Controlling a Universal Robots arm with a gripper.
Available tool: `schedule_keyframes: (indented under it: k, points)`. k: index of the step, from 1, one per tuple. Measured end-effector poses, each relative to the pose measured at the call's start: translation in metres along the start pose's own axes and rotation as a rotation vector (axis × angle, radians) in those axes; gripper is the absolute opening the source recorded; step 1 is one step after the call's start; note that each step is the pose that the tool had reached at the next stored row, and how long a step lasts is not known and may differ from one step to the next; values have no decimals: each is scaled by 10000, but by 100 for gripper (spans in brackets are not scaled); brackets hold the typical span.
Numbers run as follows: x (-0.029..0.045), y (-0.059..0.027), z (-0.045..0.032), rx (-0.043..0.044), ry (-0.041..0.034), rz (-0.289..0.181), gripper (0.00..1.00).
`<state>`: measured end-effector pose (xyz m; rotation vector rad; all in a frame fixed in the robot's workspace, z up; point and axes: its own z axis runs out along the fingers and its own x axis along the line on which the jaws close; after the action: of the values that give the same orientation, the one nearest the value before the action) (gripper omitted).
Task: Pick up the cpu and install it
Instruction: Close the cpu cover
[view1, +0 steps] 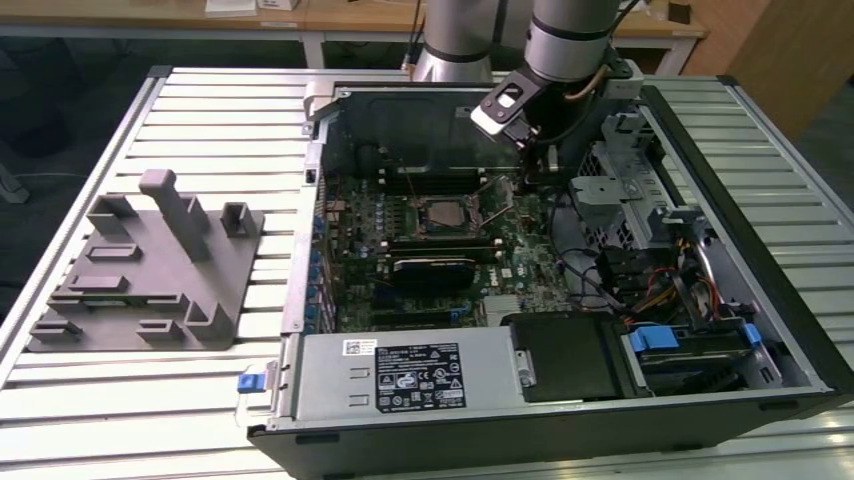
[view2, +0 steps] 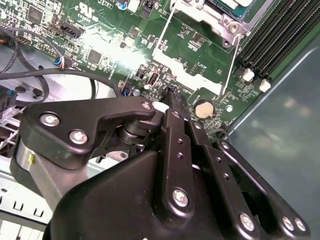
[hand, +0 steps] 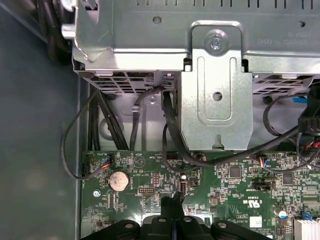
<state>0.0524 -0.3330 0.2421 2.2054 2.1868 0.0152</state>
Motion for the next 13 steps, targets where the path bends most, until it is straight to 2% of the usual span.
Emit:
schedule_keyframes:
  k: [7, 13]
  points:
    - [0, -2, 7, 2, -1, 1, 11]
    - [-1, -96, 5, 2, 0, 1, 11]
